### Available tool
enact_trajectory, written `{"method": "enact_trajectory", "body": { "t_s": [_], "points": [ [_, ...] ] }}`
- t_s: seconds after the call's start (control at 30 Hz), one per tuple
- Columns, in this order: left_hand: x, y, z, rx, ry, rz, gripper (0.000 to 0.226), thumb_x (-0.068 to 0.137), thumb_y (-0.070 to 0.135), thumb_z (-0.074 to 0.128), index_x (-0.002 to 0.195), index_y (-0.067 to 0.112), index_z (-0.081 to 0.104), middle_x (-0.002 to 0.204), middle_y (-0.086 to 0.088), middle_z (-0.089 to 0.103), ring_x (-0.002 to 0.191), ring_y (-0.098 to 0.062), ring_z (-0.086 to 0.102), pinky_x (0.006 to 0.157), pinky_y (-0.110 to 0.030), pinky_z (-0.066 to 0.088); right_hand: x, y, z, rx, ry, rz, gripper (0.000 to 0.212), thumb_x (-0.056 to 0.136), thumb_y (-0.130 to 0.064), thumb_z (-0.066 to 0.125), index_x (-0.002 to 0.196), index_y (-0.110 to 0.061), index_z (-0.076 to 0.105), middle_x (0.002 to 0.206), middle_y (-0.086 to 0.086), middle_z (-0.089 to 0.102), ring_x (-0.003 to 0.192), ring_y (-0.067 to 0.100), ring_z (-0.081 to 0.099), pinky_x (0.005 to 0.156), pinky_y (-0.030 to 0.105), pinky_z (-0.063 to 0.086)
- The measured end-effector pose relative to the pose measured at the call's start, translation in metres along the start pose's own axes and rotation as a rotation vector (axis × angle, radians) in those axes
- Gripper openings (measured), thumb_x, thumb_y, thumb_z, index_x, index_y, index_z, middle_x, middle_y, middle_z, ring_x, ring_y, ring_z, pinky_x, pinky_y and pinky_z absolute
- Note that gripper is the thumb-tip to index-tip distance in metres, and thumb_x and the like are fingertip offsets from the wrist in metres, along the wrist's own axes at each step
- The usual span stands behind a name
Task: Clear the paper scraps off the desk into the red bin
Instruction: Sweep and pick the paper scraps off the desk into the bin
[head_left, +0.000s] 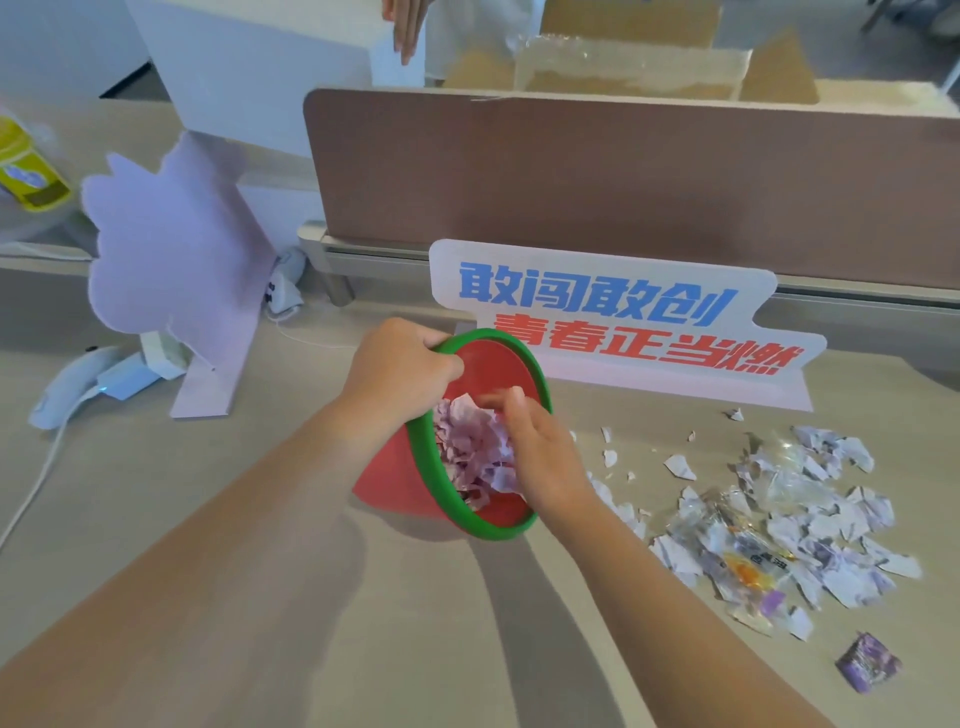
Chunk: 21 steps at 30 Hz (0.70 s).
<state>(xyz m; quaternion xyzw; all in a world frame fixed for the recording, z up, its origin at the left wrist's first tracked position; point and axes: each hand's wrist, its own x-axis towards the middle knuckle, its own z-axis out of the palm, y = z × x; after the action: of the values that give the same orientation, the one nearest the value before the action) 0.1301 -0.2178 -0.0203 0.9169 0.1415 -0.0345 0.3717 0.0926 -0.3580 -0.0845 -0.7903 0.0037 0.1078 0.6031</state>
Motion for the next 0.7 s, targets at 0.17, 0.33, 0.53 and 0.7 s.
{"method": "enact_trajectory", "body": {
  "t_s": [0.17, 0.33, 0.53, 0.7],
  "points": [
    [0.003, 0.0, -0.003, -0.011, -0.027, 0.003, 0.014, 0.073, 0.013, 0.064, 0.067, 0.016, 0.077, 0.05, -0.001, 0.049, 0.05, -0.018, 0.041, 0.05, -0.025, 0.034, -0.007, 0.056, -0.064, -0.178, 0.5, 0.012, 0.023, 0.095, -0.024, 0.043, 0.102, -0.016, 0.064, 0.108, -0.002, 0.058, 0.107, 0.016, 0.054, 0.09, 0.03, 0.039],
    [0.01, 0.001, -0.002, -0.027, -0.034, -0.032, 0.033, 0.071, 0.011, 0.064, 0.041, 0.027, 0.064, 0.032, 0.008, 0.043, 0.04, -0.012, 0.038, 0.045, -0.023, 0.03, 0.005, 0.139, -0.094, -0.493, 0.434, 0.293, 0.041, 0.093, -0.039, 0.038, 0.13, -0.022, 0.038, 0.143, 0.008, 0.028, 0.134, 0.031, 0.026, 0.107, 0.045, 0.027],
    [0.013, -0.001, -0.001, -0.018, -0.042, -0.023, 0.02, 0.074, 0.009, 0.062, 0.065, 0.019, 0.076, 0.048, 0.002, 0.048, 0.047, -0.014, 0.039, 0.039, -0.015, 0.03, 0.037, 0.147, -0.058, -0.705, 0.118, 0.033, 0.049, 0.092, -0.05, 0.026, 0.135, -0.026, 0.032, 0.148, 0.008, 0.026, 0.139, 0.029, 0.018, 0.114, 0.048, 0.023],
    [0.017, -0.005, -0.004, -0.008, 0.005, -0.048, 0.015, 0.072, 0.01, 0.062, 0.061, 0.012, 0.072, 0.051, 0.0, 0.048, 0.053, -0.015, 0.04, 0.049, -0.025, 0.032, 0.05, 0.144, -0.04, -0.89, -0.238, -0.101, 0.058, 0.092, -0.057, 0.018, 0.146, -0.035, 0.013, 0.159, 0.002, 0.007, 0.146, 0.021, -0.002, 0.12, 0.042, 0.002]
  ]
}}
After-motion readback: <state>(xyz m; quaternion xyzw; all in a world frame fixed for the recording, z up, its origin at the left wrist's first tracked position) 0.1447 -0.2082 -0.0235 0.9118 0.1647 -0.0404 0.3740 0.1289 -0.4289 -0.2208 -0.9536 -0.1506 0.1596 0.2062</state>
